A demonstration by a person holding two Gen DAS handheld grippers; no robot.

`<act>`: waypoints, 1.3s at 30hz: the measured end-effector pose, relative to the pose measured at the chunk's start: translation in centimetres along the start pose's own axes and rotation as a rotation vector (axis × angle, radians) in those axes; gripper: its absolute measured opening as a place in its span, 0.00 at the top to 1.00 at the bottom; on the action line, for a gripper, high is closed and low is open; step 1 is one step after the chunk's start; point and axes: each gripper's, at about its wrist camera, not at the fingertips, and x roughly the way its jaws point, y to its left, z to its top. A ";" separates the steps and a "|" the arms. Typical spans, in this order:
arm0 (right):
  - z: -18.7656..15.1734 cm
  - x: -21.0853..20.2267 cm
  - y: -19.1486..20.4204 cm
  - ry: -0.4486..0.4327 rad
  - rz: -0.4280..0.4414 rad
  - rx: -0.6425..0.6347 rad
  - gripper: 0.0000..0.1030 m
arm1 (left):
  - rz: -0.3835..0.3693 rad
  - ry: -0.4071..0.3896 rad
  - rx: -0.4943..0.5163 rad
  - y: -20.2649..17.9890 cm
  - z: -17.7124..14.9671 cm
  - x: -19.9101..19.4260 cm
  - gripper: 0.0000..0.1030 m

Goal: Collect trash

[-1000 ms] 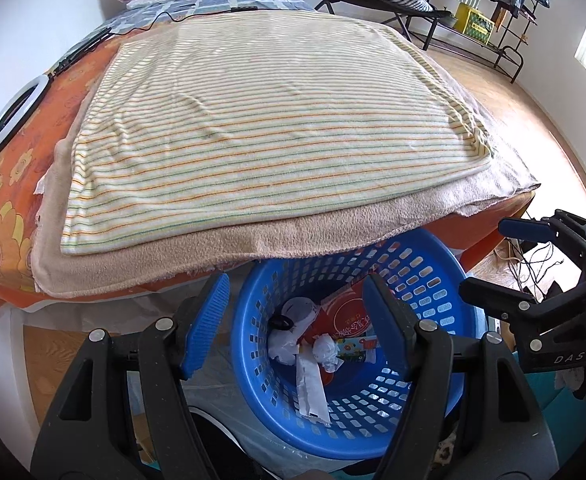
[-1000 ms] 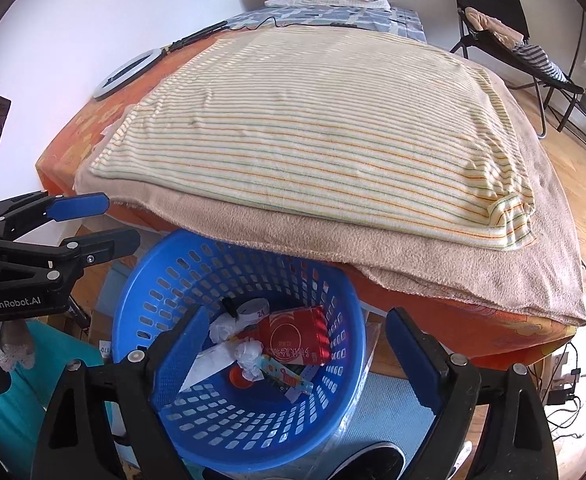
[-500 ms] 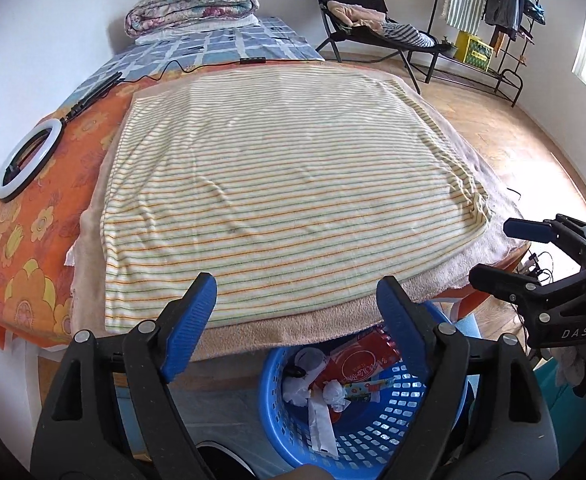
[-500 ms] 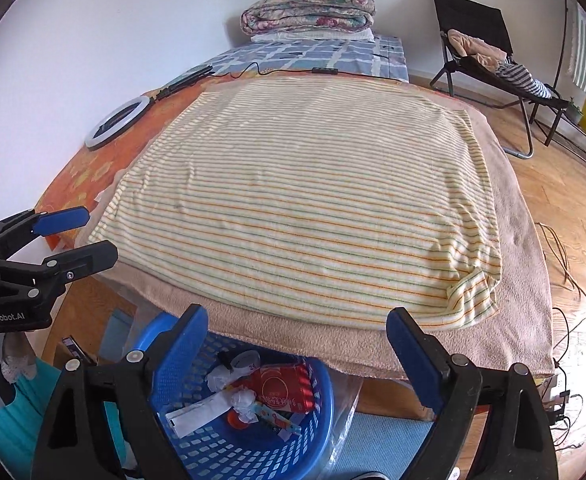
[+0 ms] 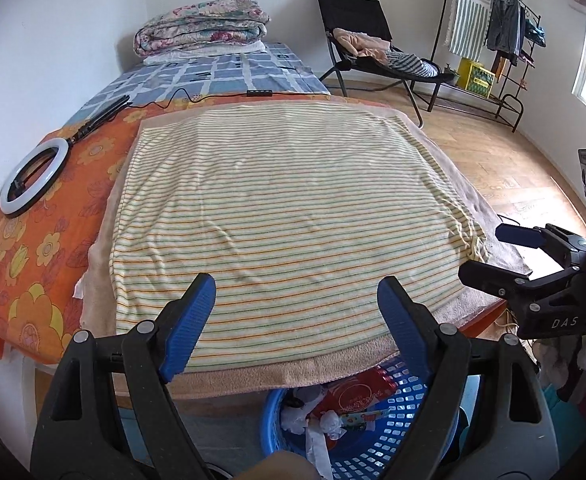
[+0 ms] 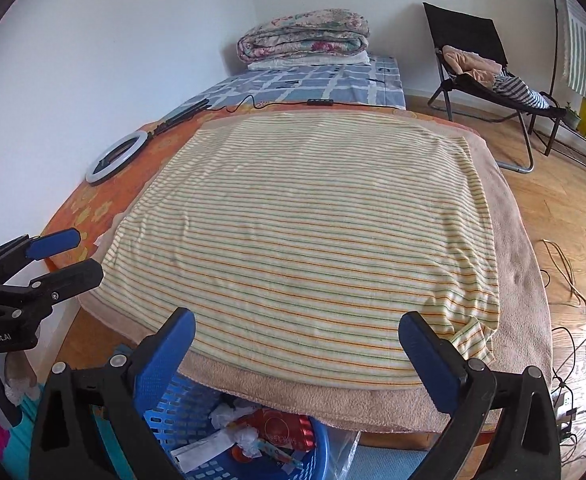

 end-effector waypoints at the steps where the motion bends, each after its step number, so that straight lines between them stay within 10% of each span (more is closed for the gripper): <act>1: 0.1 0.0 0.1 -0.005 -0.001 -0.004 0.00 | 0.002 0.000 0.000 0.0 0.0 0.1 0.16; 39: 0.0 0.5 -0.8 -0.017 0.012 0.083 0.00 | 0.038 0.068 -0.075 0.5 0.1 1.5 0.01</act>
